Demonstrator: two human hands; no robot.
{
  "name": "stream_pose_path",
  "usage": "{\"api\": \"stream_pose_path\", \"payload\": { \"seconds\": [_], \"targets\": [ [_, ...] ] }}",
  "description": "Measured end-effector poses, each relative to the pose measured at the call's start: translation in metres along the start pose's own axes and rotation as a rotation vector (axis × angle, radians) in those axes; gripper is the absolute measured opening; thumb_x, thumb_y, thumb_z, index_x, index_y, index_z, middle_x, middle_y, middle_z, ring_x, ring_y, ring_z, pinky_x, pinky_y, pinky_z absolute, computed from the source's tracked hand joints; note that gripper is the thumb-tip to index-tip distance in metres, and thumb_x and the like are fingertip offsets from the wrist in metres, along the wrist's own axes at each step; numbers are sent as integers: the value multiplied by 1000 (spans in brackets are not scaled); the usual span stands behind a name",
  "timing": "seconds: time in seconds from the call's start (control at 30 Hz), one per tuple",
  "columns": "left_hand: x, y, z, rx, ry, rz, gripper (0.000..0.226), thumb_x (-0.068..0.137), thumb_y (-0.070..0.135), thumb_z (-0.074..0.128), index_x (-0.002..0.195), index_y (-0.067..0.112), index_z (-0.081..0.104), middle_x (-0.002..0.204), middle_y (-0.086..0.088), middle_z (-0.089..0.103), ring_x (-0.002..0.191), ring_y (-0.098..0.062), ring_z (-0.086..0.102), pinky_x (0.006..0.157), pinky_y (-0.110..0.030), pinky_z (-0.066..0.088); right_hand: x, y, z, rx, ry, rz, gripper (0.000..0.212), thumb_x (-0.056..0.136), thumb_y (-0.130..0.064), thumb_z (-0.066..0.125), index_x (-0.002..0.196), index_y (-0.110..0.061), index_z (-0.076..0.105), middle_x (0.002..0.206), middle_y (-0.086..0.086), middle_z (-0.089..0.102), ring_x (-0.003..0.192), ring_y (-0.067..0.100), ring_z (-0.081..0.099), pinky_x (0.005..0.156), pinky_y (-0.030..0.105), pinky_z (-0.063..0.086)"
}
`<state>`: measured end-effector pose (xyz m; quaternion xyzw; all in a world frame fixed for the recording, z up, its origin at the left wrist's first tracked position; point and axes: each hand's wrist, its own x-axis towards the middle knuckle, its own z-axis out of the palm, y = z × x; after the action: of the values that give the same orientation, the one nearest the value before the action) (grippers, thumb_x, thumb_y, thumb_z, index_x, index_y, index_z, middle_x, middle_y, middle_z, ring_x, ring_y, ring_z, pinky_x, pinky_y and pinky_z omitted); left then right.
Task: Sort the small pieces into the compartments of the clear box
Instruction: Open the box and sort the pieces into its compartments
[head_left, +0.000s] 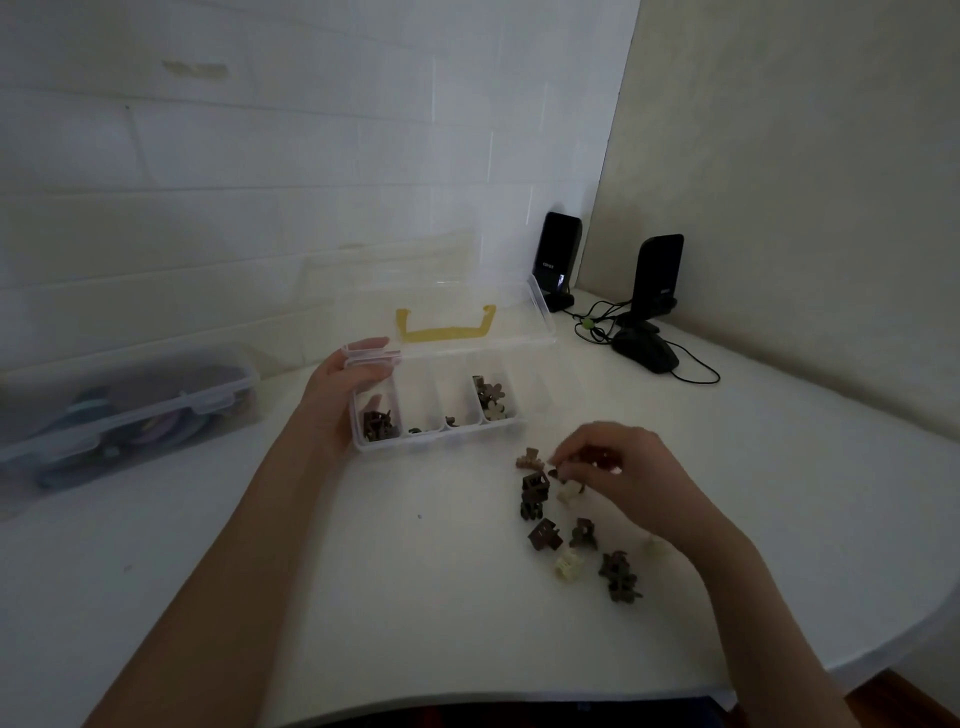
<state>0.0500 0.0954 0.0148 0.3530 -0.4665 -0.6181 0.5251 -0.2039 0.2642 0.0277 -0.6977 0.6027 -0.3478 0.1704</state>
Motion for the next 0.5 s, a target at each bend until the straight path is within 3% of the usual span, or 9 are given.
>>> {"api": "stream_pose_path", "payload": {
  "seconds": [0.1, 0.23, 0.33, 0.5],
  "targets": [
    [-1, 1, 0, 16, -9, 1, 28, 75, 9, 68, 98, 25, 68, 95, 6, 71, 90, -11, 59, 71, -29, 39, 27, -11, 5, 12, 120, -70, 16, 85, -12, 66, 93, -25, 67, 89, -11, 70, 80, 1, 65, 75, 19, 53],
    [-1, 2, 1, -19, -10, 9, 28, 81, 2, 61, 101, 20, 66, 87, 7, 73, 79, -7, 63, 60, -21, 46, 66, -25, 18, 37, 283, -135, 20, 81, -17, 72, 84, -23, 53, 82, -8, 69, 72, 1, 60, 60, 11, 45],
    [-1, 1, 1, -14, -1, 4, 28, 80, 4, 63, 102, 21, 66, 89, 7, 72, 81, -8, 62, 64, -24, 42, 90, -25, 30, -113, 233, -140, 11, 82, -16, 69, 82, -22, 59, 86, -9, 65, 76, 5, 53, 66, 20, 44],
    [0, 2, 1, -2, 0, 4, 27, 80, 6, 63, 100, 23, 67, 92, 7, 71, 87, -12, 59, 69, -27, 39, 86, -6, 23, -139, 248, -133, 13, 85, -11, 65, 89, -22, 69, 87, -12, 59, 72, -5, 52, 66, 3, 38]
  ]
}}
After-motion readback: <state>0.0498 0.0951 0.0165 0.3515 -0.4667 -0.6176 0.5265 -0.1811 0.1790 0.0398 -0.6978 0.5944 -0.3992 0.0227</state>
